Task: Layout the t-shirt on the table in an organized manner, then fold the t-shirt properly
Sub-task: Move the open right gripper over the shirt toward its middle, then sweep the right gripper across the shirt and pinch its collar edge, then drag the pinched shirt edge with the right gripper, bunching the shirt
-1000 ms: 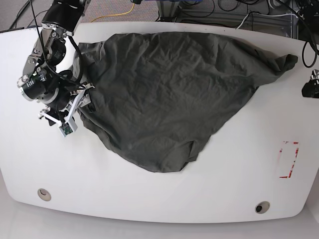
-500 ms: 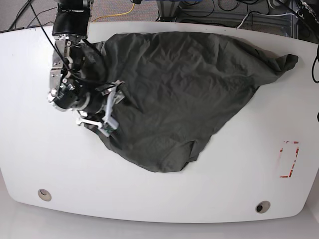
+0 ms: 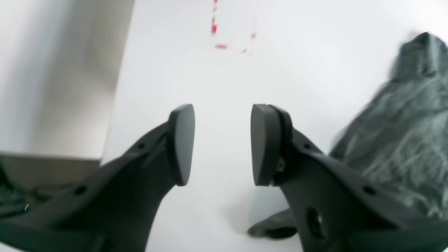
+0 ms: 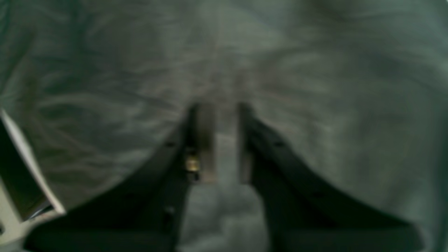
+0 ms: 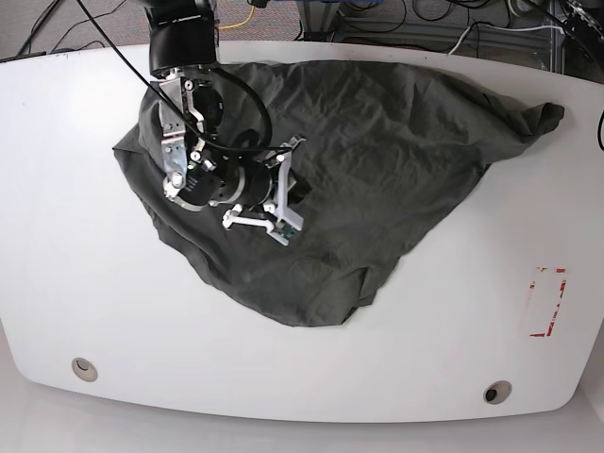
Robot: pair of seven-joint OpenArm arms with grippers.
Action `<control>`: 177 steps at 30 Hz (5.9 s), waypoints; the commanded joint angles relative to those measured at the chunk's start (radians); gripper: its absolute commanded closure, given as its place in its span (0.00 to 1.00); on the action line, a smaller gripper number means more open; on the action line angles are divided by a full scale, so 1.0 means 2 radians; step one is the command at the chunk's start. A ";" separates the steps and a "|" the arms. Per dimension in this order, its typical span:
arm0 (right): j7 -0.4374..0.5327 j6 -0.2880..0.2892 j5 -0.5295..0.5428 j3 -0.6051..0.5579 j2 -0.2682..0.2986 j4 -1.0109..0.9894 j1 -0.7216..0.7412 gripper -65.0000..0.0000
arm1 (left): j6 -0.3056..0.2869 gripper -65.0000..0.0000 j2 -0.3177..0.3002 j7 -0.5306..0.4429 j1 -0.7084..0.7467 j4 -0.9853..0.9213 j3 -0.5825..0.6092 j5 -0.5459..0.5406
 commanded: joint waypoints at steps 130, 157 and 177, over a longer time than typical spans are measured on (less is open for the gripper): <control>0.429 -0.233 -0.445 -0.305 0.067 -0.063 -0.067 0.63 | -0.002 0.62 0.055 -0.013 0.028 0.067 0.133 0.007; 0.174 0.001 -0.330 -0.175 -0.021 0.117 -0.011 0.99 | -0.002 0.62 0.053 -0.011 0.029 0.067 0.149 0.008; 0.131 0.001 -0.053 -0.074 0.055 -0.106 0.120 0.08 | -0.002 0.62 0.052 -0.011 0.030 0.113 0.200 0.008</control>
